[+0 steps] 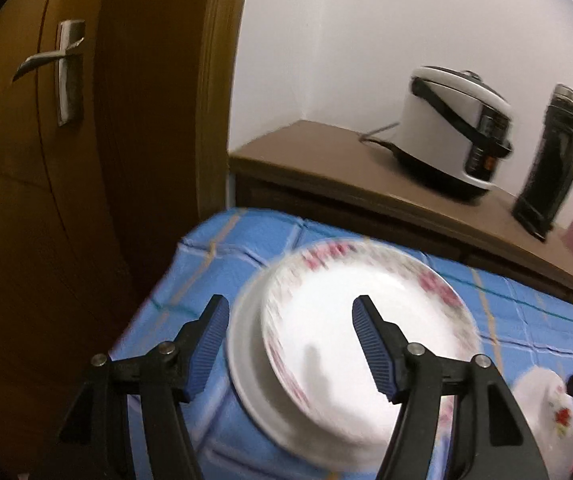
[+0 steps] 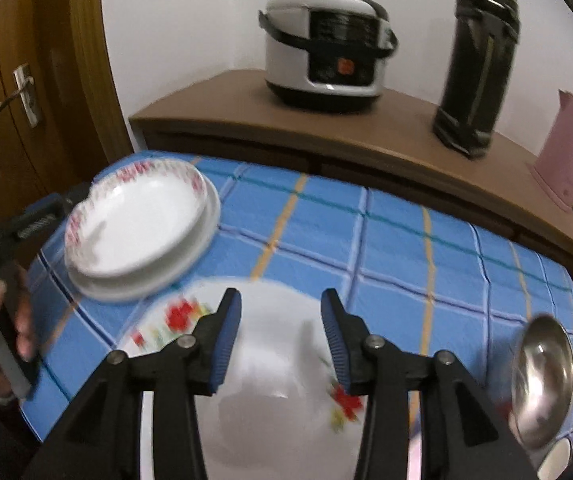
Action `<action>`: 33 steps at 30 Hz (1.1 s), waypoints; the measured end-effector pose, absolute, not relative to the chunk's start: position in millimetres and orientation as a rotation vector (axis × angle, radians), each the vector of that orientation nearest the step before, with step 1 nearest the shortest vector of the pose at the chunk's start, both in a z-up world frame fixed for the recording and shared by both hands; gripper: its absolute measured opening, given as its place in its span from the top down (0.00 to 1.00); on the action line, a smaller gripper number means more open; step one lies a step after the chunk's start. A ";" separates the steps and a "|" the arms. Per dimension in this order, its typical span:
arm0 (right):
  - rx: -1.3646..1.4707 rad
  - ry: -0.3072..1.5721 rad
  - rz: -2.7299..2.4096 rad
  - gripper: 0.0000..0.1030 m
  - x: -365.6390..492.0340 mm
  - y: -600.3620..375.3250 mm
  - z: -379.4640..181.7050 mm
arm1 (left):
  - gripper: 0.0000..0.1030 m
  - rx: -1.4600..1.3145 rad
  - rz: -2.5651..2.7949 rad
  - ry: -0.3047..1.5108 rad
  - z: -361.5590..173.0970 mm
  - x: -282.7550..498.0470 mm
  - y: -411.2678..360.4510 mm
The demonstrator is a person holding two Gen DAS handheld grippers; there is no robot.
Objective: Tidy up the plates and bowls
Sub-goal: 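Open the right tool and withdraw from the stacked plates, then move the right tool to the red-rose white plate and grip its rim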
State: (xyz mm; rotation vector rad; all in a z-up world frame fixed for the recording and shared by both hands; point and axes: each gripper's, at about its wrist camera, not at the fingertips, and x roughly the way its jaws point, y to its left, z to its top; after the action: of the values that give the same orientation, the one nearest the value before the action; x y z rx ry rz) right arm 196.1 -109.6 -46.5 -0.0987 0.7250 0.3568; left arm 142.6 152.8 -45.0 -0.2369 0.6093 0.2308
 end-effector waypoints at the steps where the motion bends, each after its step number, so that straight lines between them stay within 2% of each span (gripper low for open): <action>1: -0.095 0.732 0.352 0.59 195.4 -114.5 -47.7 | 0.36 -0.235 0.201 0.625 -45.4 134.9 143.6; 15: -0.178 0.834 0.318 0.59 195.4 -131.5 -65.2 | 0.36 -0.138 -0.099 0.770 -62.8 92.9 37.3; 20: -0.227 0.862 0.324 0.57 197.0 -124.5 -70.2 | 0.36 -0.135 -0.117 0.814 -73.4 90.8 30.4; 25: -0.236 0.871 0.339 0.49 197.4 -120.5 -71.1 | 0.36 -0.126 -0.112 0.826 -74.9 90.6 29.1; 28: -0.208 0.855 0.330 0.54 198.1 -123.5 -68.1 | 0.36 -0.138 -0.108 0.836 -76.8 92.8 33.6; 33: -0.208 0.856 0.296 0.54 203.9 -127.9 -69.6 | 0.36 -0.146 -0.110 0.838 -77.8 93.6 35.3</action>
State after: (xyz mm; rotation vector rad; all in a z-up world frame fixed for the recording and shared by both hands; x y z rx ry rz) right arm 203.9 -127.9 -69.6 -0.2076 0.8560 0.2959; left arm 93.6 35.2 -77.8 -0.1463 0.8382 -0.1098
